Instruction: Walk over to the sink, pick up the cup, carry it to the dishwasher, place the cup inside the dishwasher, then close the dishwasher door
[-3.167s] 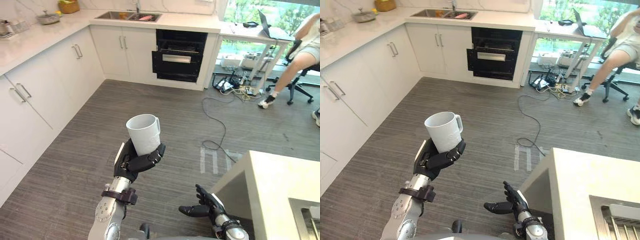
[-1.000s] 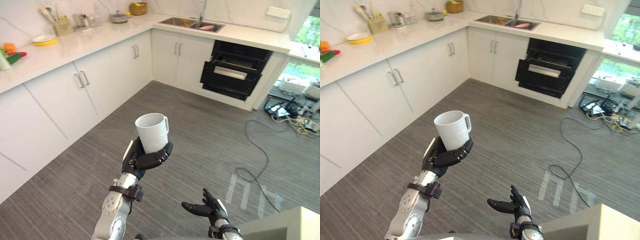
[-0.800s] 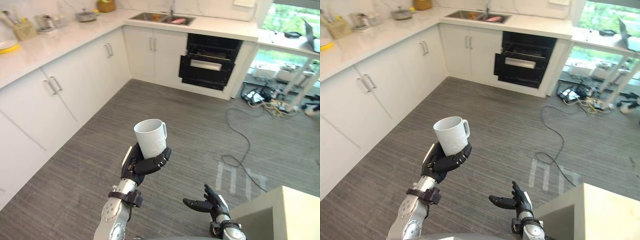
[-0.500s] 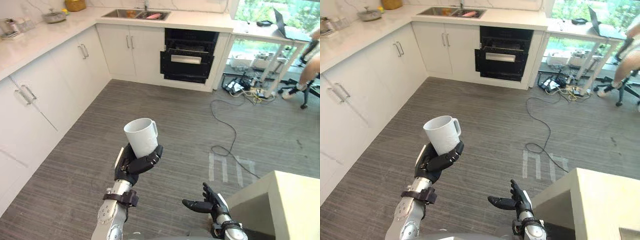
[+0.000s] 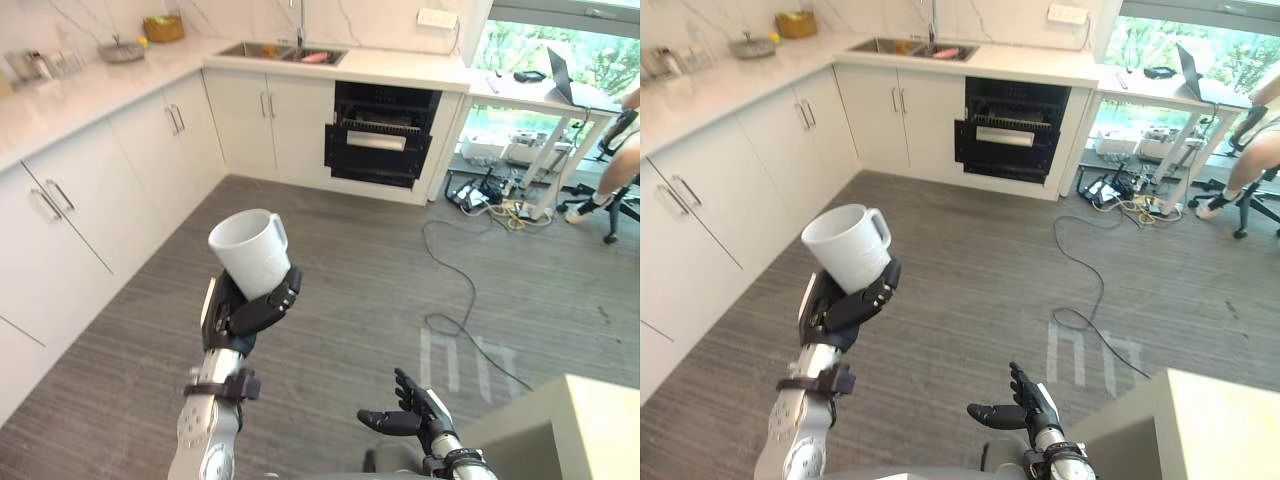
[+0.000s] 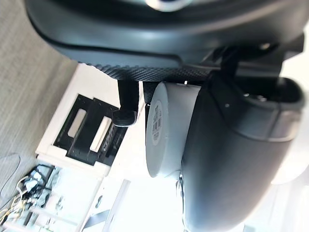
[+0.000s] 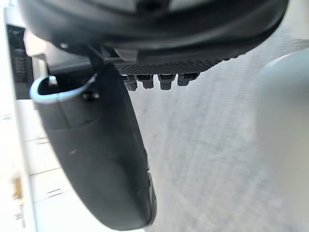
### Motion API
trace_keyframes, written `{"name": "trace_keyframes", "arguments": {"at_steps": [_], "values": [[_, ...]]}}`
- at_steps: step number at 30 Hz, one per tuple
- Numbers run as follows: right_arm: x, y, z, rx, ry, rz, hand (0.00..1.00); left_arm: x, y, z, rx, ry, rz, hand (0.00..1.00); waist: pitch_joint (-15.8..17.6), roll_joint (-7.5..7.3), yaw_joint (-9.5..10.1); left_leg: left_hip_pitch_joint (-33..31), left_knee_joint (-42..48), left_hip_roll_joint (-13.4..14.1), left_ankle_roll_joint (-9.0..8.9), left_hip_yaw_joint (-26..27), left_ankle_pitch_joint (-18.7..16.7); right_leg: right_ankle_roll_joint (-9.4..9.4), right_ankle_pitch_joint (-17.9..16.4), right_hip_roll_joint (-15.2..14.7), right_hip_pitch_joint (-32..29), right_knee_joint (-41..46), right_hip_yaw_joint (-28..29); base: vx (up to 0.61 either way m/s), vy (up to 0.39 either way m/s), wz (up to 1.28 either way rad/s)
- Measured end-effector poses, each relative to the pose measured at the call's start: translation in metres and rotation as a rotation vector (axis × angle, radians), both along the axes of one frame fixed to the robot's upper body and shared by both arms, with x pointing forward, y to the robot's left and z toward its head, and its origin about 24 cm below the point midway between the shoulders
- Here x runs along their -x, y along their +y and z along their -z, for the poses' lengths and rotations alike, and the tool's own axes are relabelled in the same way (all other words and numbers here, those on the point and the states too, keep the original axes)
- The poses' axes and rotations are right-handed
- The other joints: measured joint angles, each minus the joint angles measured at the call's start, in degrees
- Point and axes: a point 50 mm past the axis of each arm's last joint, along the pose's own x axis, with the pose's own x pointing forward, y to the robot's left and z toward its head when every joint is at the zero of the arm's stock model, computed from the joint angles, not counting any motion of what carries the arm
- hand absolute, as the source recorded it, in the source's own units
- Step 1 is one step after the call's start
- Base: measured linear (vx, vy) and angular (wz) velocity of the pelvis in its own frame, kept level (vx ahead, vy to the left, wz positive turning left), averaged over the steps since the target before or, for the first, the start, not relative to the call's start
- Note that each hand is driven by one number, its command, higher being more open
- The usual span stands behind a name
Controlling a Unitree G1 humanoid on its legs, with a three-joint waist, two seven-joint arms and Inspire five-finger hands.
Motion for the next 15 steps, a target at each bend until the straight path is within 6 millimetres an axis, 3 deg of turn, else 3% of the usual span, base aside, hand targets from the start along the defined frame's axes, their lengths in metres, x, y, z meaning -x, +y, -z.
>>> {"name": "trace_keyframes", "arguments": {"at_steps": [1,3,4,6,8,10,11,12,13,14,15], "values": [[0.0,-0.002,0.0,0.004,0.0,-0.009,1.0,0.002,0.0,0.003,0.006,0.014,-0.005,0.0,-0.4,0.58,1.01,-4.3,9.1,3.4,0.41,0.7,7.4,-1.0,-1.1,1.6,1.6,-0.5,0.2,0.41,-0.165,-0.01],[0.002,-0.002,0.0,0.005,0.005,-0.006,1.0,0.002,0.001,0.008,0.003,0.03,-0.001,0.0,-0.4,0.52,1.41,-8.9,17.1,6.8,0.66,1.0,17.6,-1.87,-1.7,3.5,6.0,-4.4,0.1,0.49,-0.12,-0.15],[0.001,-0.003,0.0,0.009,0.004,-0.001,1.0,0.003,0.0,0.012,-0.003,0.047,0.011,0.0,-0.4,0.45,1.54,-10.9,18.8,6.3,-1.27,1.3,12.5,-1.93,-1.8,3.7,8.4,-6.9,0.8,0.61,-0.092,-0.19],[-0.004,-0.01,-0.002,0.034,-0.008,-0.005,1.0,0.003,0.0,0.017,-0.011,0.063,0.032,0.0,-0.3,0.29,1.7,-13.5,14.8,3.6,-1.56,2.8,5.8,-0.81,-1.0,3.0,11.8,-11.0,2.0,0.45,-0.031,-0.31],[-0.009,-0.015,-0.005,0.055,-0.021,-0.007,1.0,0.002,-0.001,0.017,-0.011,0.063,0.038,0.0,-0.1,-0.03,2.39,-15.8,5.8,0.8,-1.81,5.9,2.1,-0.64,-0.9,1.8,14.6,-14.1,3.3,0.53,0.073,-0.36],[-0.013,-0.018,-0.007,0.069,-0.03,-0.007,1.0,0.0,-0.001,0.016,-0.012,0.055,0.044,0.0,0.1,-0.26,2.78,-18.1,-5.6,-2.5,-2.19,7.8,2.6,-0.6,-0.8,0.1,17.9,-16.4,3.7,0.55,0.138,-0.28],[-0.013,-0.018,-0.007,0.073,-0.029,-0.009,1.0,0.0,-0.001,0.016,-0.013,0.055,0.044,0.0,0.4,-0.19,3.15,-18.3,-14.9,-4.6,-2.66,7.4,6.1,-0.44,-0.9,-0.8,20.0,-16.7,4.0,0.51,0.18,-0.44],[-0.01,-0.02,-0.006,0.08,-0.021,-0.014,1.0,0.0,-0.001,0.016,-0.014,0.054,0.045,0.0,0.4,0.68,4.01,-16.7,-25.5,-5.4,-2.8,5.9,14.3,0.49,-1.6,-0.8,21.9,-16.3,5.5,0.51,0.19,-0.59],[-0.009,-0.017,-0.004,0.073,-0.01,-0.016,1.0,0.0,0.001,0.015,-0.021,0.054,0.045,0.0,0.4,0.31,4.65,-15.9,-25.0,-5.6,-0.94,6.1,20.0,1.09,-2.5,-1.1,22.8,-15.9,6.7,0.49,0.202,-0.52],[-0.009,-0.008,0.001,0.051,0.008,-0.03,1.0,-0.001,0.004,0.015,-0.032,0.054,0.045,0.0,-0.2,-1.32,4.32,-16.4,-21.1,-6.8,-0.86,6.9,15.6,1.22,-3.0,-3.1,23.2,-15.0,7.9,0.38,0.161,-0.23],[-0.011,-0.005,0.001,0.046,0.002,-0.04,1.0,-0.005,0.006,0.012,-0.038,0.035,0.051,0.0,0.0,-1.86,4.17,-17.7,-17.7,-7.2,-0.1,6.9,12.1,1.45,-2.8,-3.7,23.2,-14.2,8.4,0.46,0.209,0.02]]}}
